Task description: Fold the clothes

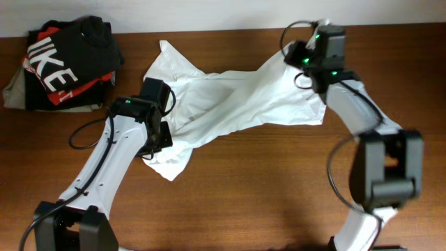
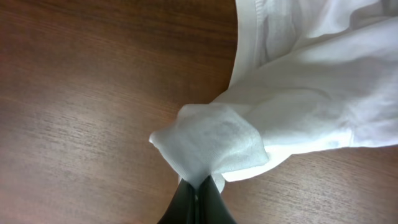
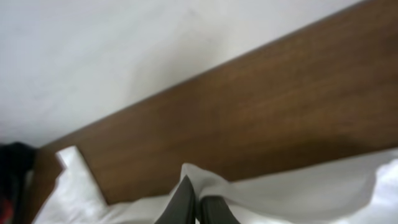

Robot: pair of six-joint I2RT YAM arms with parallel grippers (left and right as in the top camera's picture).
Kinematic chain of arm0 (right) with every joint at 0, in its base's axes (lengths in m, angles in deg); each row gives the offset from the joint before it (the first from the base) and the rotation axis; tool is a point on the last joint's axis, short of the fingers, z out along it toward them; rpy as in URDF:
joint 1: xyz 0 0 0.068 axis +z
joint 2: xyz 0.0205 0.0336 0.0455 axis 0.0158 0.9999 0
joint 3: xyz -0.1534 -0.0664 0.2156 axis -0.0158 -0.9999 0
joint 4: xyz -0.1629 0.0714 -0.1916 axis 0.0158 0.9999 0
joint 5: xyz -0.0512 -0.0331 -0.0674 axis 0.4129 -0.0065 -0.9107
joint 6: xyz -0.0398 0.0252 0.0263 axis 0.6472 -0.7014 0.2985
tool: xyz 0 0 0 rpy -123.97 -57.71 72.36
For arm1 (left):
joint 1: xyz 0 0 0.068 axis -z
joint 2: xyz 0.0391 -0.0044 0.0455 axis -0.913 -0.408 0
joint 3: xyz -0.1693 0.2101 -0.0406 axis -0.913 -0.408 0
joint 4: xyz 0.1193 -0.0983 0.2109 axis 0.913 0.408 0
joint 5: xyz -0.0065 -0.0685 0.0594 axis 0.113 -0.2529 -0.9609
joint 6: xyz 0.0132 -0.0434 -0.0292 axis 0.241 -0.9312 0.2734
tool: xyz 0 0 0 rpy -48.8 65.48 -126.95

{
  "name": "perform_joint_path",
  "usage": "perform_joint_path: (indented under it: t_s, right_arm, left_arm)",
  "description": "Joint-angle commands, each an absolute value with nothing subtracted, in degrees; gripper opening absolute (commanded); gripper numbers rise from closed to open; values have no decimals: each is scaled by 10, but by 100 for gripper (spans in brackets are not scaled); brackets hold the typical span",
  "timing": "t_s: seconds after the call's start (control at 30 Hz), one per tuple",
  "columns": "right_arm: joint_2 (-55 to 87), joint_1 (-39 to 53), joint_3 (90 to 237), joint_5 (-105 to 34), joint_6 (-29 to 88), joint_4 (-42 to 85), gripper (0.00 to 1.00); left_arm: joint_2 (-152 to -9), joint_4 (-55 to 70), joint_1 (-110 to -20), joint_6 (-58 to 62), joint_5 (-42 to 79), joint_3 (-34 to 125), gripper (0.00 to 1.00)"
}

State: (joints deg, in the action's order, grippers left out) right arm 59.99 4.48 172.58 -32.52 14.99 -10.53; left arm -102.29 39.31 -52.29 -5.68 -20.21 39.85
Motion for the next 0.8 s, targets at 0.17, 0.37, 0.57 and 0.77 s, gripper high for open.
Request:
perform_joint_path:
  t_s: [0.17, 0.37, 0.57, 0.77]
  right_arm:
    - [681, 39, 1811, -364, 213, 12, 99]
    - [690, -33, 1968, -352, 318, 338, 99]
    - [754, -6, 1913, -308, 346, 334, 65]
    - [769, 14, 1913, -309, 348, 309, 42]
  left_arm:
    - [-1023, 392, -526, -62, -206, 399, 1]
    - [-1023, 391, -526, -62, -206, 399, 1]
    - [-1023, 388, -526, -62, -206, 399, 0]
    - [-1023, 385, -526, -62, -206, 399, 1]
